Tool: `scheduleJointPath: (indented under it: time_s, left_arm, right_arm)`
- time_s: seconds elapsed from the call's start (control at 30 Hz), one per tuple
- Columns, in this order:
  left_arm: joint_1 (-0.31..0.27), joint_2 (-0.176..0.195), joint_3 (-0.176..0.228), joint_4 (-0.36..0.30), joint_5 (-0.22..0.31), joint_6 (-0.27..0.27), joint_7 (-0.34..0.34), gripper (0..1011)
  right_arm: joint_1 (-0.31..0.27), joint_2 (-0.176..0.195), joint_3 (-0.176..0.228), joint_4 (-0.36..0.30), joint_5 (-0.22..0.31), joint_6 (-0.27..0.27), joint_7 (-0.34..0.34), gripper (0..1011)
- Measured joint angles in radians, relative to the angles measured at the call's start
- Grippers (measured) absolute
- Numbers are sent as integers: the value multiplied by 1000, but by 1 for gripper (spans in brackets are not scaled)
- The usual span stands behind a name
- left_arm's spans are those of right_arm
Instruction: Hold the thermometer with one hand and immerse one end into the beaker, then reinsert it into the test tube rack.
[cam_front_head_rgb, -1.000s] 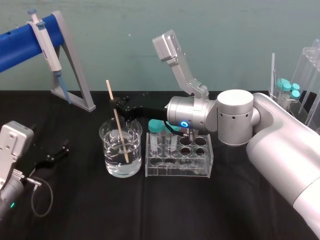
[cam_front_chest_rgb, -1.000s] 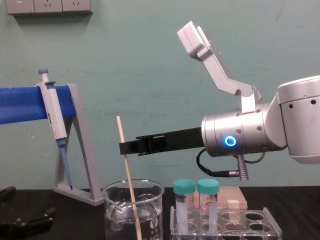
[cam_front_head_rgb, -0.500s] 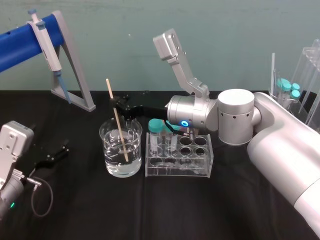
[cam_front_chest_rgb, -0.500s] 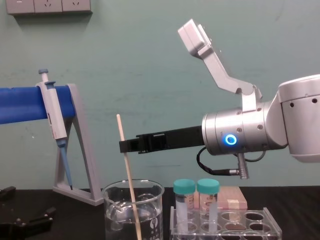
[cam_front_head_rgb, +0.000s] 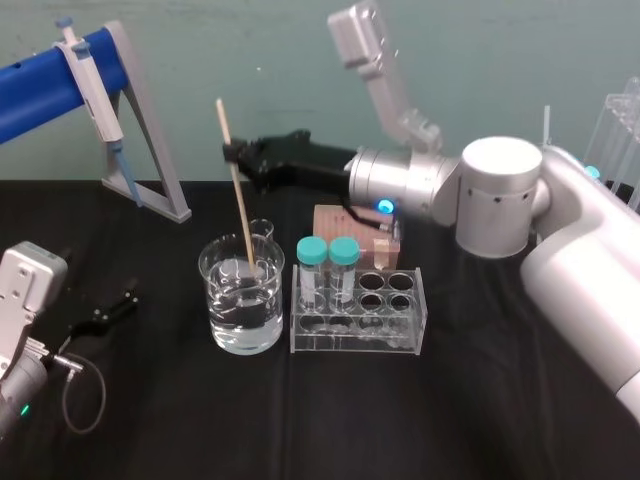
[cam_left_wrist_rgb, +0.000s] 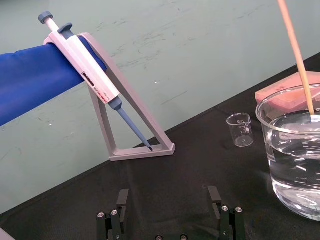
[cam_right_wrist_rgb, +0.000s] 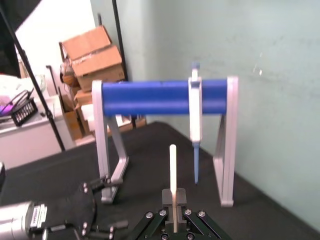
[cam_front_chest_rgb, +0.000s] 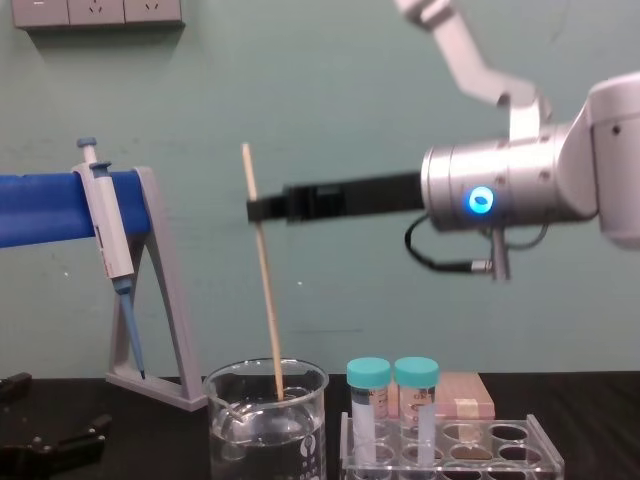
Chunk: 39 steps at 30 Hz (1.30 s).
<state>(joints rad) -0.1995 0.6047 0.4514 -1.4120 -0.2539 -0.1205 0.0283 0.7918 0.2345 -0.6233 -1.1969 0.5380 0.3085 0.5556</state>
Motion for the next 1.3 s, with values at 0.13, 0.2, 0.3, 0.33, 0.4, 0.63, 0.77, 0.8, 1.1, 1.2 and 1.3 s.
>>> scheduleJointPath:
  time_s: [0.13, 0.2, 0.3, 0.33, 0.4, 0.63, 0.77, 0.8, 1.1, 1.2, 1.3]
  left_arm:
    - [0, 0, 0, 0, 0, 0, 0, 1004]
    - [0, 0, 0, 0, 0, 0, 0, 1004]
    - [0, 0, 0, 0, 0, 0, 0, 1004]
    - [0, 0, 0, 0, 0, 0, 0, 1004]
    - [0, 0, 0, 0, 0, 0, 0, 1004]
    - [0, 0, 0, 0, 0, 0, 0, 1004]
    - [0, 0, 0, 0, 0, 0, 0, 1004]
    - [0, 0, 0, 0, 0, 0, 0, 1004]
    - [0, 0, 0, 0, 0, 0, 0, 1004]
    - [0, 0, 0, 0, 0, 0, 0, 1004]
    - [0, 0, 0, 0, 0, 0, 0, 1003]
  right_arm:
    - [2, 15, 22, -42, 18, 0, -12, 41]
    - [2, 23, 37, -65, 35, 0, -20, 41]
    - [2, 37, 60, -98, 58, 1, -31, 41]
    - [1, 41, 64, -106, 62, 2, -34, 41]
    - [-2, 57, 80, -134, 78, 6, -44, 41]
    - [-7, 136, 107, -205, 103, 43, -59, 41]
    - [-6, 200, 115, -236, 113, 67, -51, 41]
    - [-6, 211, 117, -239, 115, 70, -49, 41]
    - [-18, 306, 138, -273, 131, 91, -56, 41]
    - [-39, 334, 145, -288, 136, 95, -75, 41]
    - [-79, 361, 151, -305, 130, 81, -103, 41]
